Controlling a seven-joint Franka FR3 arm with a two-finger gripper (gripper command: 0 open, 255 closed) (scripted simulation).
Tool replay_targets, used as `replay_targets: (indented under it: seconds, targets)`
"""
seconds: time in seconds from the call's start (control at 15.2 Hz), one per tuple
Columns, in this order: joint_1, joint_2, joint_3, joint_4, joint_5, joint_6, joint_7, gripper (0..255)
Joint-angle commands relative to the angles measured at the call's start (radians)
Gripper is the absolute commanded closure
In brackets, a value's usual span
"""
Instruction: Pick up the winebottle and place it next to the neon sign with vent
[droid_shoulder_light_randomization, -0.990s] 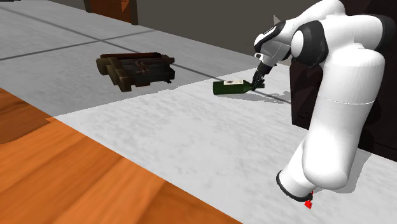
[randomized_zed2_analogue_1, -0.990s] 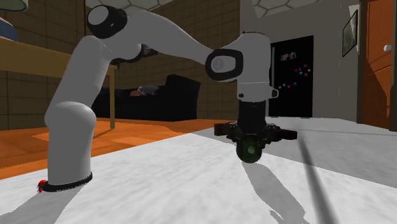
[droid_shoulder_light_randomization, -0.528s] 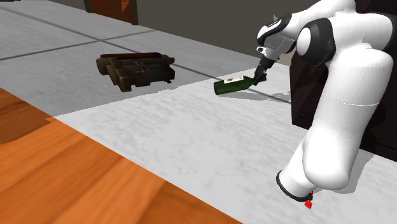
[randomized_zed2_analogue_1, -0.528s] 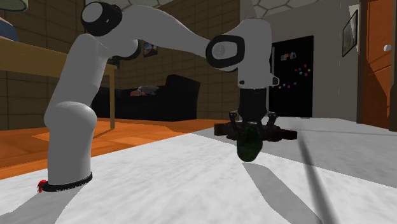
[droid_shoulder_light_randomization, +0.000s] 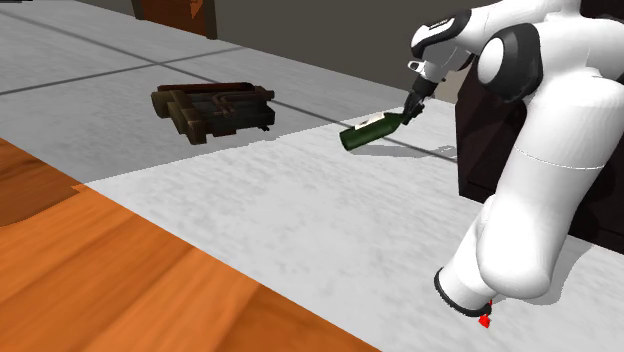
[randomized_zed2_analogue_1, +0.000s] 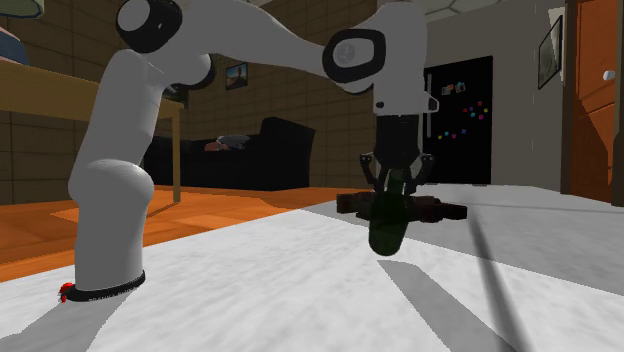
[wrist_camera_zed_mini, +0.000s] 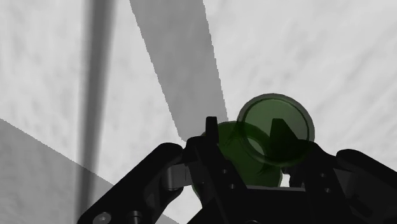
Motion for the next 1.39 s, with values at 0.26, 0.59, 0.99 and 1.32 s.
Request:
replay_targets:
  seconds: [0.26, 0.59, 0.99, 1.32]
  targets:
    - [0.008, -0.024, -0.011, 0.063, -0.030, -0.069, 0.030, 255]
    - [0.007, -0.034, -0.016, 0.123, -0.044, -0.131, 0.048, 255]
    - [0.100, -0.084, 0.006, 0.103, -0.090, -0.110, 0.168, 255]
    - [0.181, -0.104, 0.050, 0.091, -0.112, -0.080, 0.294, 255]
